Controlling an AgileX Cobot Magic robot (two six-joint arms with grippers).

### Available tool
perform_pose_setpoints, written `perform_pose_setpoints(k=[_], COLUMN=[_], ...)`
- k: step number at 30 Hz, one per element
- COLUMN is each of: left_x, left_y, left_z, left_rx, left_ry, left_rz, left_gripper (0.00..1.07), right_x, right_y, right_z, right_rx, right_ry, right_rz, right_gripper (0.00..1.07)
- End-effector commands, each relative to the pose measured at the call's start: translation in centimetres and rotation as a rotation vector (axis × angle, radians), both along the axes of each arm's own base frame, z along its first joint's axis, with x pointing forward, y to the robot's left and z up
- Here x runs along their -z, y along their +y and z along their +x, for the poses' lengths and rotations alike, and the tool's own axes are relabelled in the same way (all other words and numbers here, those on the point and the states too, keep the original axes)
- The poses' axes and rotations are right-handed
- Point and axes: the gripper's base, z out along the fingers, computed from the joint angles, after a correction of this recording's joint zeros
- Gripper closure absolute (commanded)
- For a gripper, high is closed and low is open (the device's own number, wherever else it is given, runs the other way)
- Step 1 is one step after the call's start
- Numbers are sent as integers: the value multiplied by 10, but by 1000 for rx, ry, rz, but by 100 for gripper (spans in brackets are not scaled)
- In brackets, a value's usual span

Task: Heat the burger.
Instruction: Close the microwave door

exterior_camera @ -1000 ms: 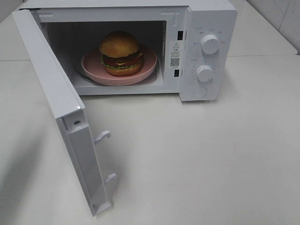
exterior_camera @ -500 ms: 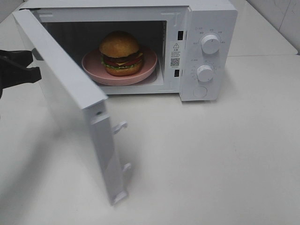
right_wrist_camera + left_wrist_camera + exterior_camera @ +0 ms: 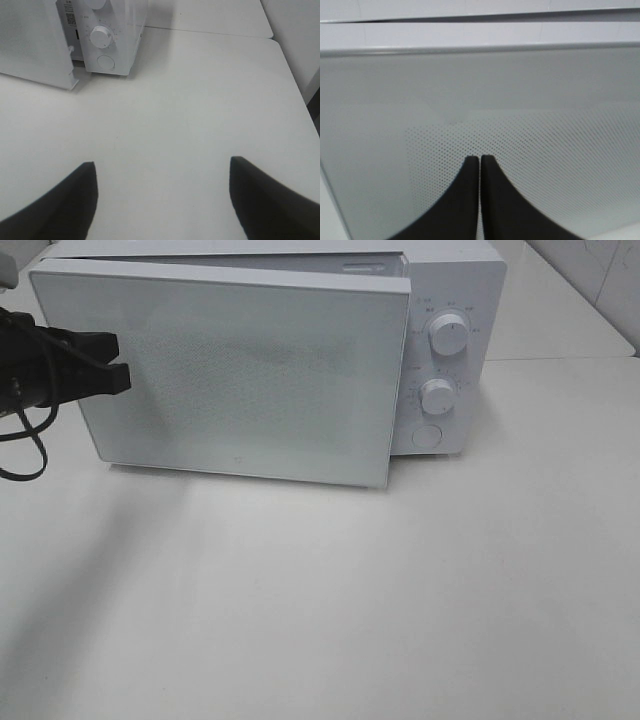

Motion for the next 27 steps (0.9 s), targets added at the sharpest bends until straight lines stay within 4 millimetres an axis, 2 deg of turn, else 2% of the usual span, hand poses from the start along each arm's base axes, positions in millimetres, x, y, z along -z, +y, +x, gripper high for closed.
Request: perform_pose_setpoints(k=[1,5,7,9,10,12,13,14,16,17,18,20,21,22,24,25,27], left_x=[-7,-8,-11,-11,-12,-14,-13,-13,-11,-11,-11,-11,-12,-12,-12,-12,-11], left_y=[-6,-14,-34,-39,-51,-58,-70,-70,-88,-88,-102,-108,-121,-121,-139,-139,-157], left_z=[6,12,23,25,32,36,43,43,52,52,57,59,64,64,70,70,75], left_rx=[10,30,77,87,113,125,146,146,167,167,186,196,215,215,232,232,239], left_ry=[-24,-33,-49,-52,-64,-71,-63,-63,-39,-39,-35,-36,-39,-39,-22,-22,16], left_rz=[-49,-52,-54,-55,-58,-59,-50,-50,-26,-26,-17,-16,-12,-12,10,10,50], left_gripper=[106,106,106,106,106,106,106,106,106,106,106,106,106,106,106,106,106], right_x=[0,0,0,0,0,0,0,0,0,0,0,0,0,0,0,0,0], right_y=[-1,-1,-1,-1,-1,-1,-1,-1,-1,-1,-1,-1,-1,-1,-1,-1,-1], right_z=[-4,-4,-4,-4,-4,-4,-4,-4,-4,-4,-4,-4,-4,-4,-4,-4,-4], right_rx=[-2,-2,-2,-2,-2,-2,-2,-2,-2,-2,-2,-2,-2,-2,-2,-2,-2], right_ry=[-36,-36,-36,-36,-36,-36,-36,-36,-36,-36,-36,-36,-36,-36,-36,-36,-36], right_rz=[3,3,3,3,3,3,3,3,3,3,3,3,3,3,3,3,3], right_gripper=[39,39,39,39,39,39,39,39,39,39,39,39,39,39,39,39,39])
